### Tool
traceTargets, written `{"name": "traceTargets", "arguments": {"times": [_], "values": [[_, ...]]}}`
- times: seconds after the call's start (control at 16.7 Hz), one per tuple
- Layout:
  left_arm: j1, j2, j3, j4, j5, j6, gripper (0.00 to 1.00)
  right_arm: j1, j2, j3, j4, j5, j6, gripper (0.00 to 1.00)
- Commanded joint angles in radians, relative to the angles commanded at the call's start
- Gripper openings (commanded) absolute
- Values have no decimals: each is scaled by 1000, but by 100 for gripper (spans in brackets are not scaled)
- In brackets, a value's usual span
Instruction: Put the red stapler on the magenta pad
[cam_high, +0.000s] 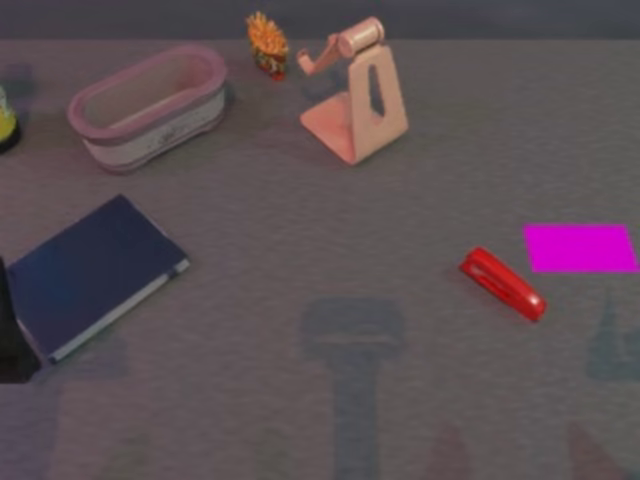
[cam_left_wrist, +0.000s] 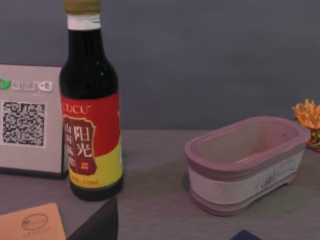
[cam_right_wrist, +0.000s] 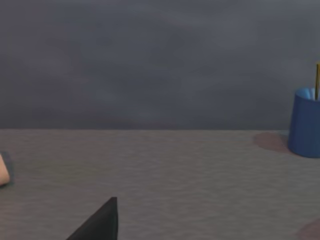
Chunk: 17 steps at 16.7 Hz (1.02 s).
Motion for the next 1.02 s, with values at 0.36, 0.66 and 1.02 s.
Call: {"name": "traceTargets", "arguments": {"times": [0.36, 0.66, 1.02], "values": [[0, 0, 0, 0, 0, 0, 100, 28, 102, 103, -76, -3, -18, 100], [0, 0, 0, 0, 0, 0, 100, 102, 465, 443, -308, -3, -78, 100], [0, 0, 0, 0, 0, 0, 100, 217, 1130, 976, -687, 3, -179, 100]]}}
